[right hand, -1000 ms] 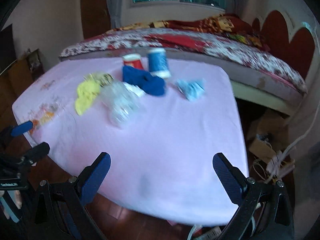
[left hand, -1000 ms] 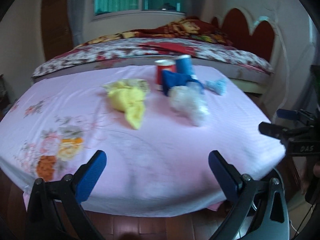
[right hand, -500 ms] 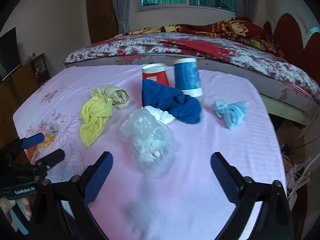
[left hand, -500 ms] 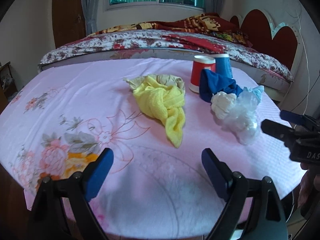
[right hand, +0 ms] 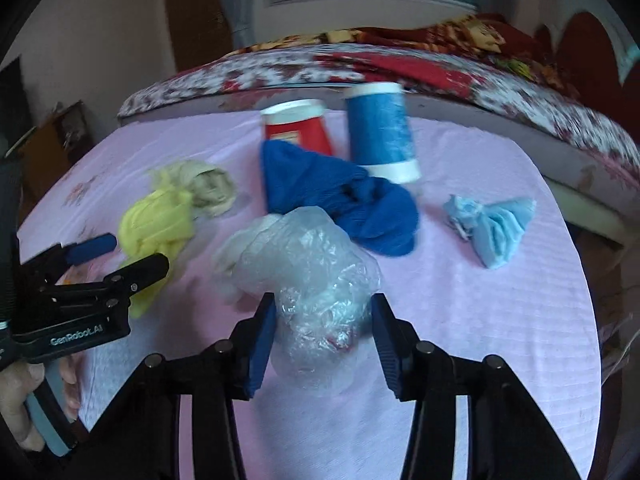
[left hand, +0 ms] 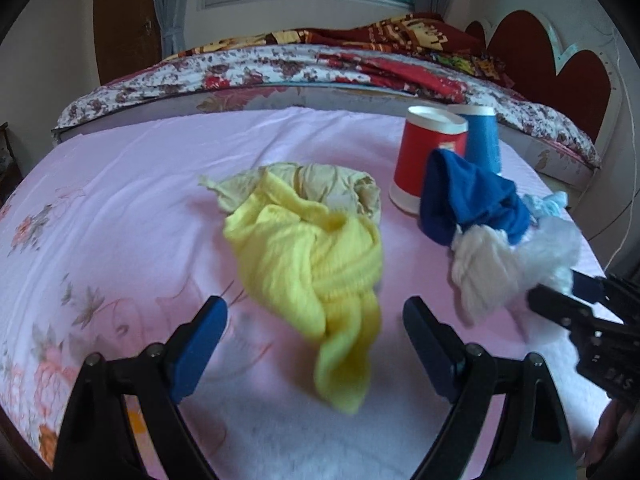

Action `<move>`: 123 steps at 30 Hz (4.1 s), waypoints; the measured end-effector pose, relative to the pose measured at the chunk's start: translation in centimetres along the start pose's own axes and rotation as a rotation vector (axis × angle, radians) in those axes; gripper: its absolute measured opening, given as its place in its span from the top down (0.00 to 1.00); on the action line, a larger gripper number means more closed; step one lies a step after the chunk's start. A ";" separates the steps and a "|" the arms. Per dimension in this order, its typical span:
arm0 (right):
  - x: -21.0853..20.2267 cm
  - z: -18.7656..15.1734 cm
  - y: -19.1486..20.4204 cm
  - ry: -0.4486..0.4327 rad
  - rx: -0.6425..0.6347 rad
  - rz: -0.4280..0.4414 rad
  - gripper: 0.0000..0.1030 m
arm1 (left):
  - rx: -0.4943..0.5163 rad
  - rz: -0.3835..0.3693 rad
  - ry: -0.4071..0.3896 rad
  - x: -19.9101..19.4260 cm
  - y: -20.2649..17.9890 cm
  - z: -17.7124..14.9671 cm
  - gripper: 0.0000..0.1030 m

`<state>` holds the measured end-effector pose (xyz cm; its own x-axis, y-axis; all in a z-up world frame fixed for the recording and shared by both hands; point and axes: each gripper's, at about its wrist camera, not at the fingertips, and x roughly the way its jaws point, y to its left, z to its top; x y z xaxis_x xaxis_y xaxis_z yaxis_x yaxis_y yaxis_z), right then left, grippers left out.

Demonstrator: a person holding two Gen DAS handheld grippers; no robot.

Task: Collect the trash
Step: 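Grasp the yellow cloth with the left tool while the right tool grasps the clear plastic wrap, then carry the yellow cloth and plastic wrap over the black bin and release both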

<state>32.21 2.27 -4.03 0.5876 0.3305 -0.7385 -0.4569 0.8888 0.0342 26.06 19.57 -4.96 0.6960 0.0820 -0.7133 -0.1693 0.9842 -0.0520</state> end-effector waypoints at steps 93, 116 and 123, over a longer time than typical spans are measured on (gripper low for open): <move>-25.5 -22.4 -21.9 0.013 0.274 -0.304 0.55 | 0.488 -0.489 -0.009 -15.0 -29.5 -13.3 0.63; -22.0 -30.9 -24.3 0.213 0.239 -0.274 0.55 | 0.609 -0.583 0.179 -10.8 -34.7 -20.1 0.64; -19.5 -32.3 -23.9 0.292 0.207 -0.238 0.55 | 0.612 -0.606 0.257 -8.9 -34.9 -21.1 0.63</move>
<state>10.12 -35.66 -12.18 0.4332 0.0313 -0.9007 -0.1702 0.9842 -0.0477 11.10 -18.82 -11.56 0.3553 -0.4437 -0.8227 0.6290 0.7646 -0.1408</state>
